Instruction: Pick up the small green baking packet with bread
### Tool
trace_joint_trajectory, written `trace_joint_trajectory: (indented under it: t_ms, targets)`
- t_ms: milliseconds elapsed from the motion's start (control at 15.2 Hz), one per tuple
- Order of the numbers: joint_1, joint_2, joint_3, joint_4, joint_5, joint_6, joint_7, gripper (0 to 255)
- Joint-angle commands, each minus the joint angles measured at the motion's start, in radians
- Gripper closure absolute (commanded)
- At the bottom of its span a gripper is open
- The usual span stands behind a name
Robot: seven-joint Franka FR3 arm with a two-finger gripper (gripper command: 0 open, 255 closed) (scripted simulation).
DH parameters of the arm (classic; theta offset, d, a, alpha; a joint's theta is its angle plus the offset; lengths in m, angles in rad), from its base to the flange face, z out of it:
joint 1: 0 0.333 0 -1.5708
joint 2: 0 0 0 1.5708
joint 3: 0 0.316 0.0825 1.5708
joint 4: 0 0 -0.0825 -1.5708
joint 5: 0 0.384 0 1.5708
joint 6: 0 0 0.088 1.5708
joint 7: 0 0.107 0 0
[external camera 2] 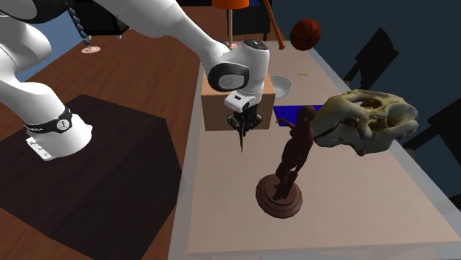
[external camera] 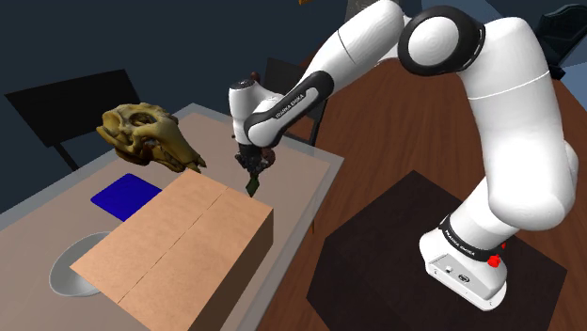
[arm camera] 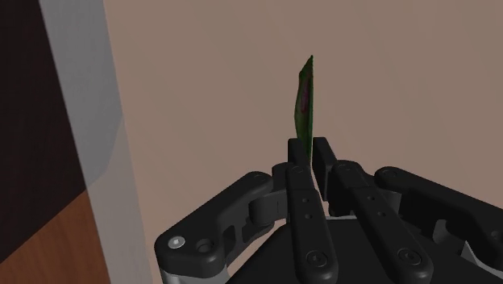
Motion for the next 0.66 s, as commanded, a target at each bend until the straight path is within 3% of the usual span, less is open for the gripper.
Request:
trace_joint_trajectory:
  t_ms: [0, 594]
  targets:
    - [-0.007, -0.024, 0.007, -0.011, 0.007, -0.013, -0.004, 255]
    - [-0.024, -0.092, 0.031, -0.020, 0.034, -0.071, -0.017, 255]
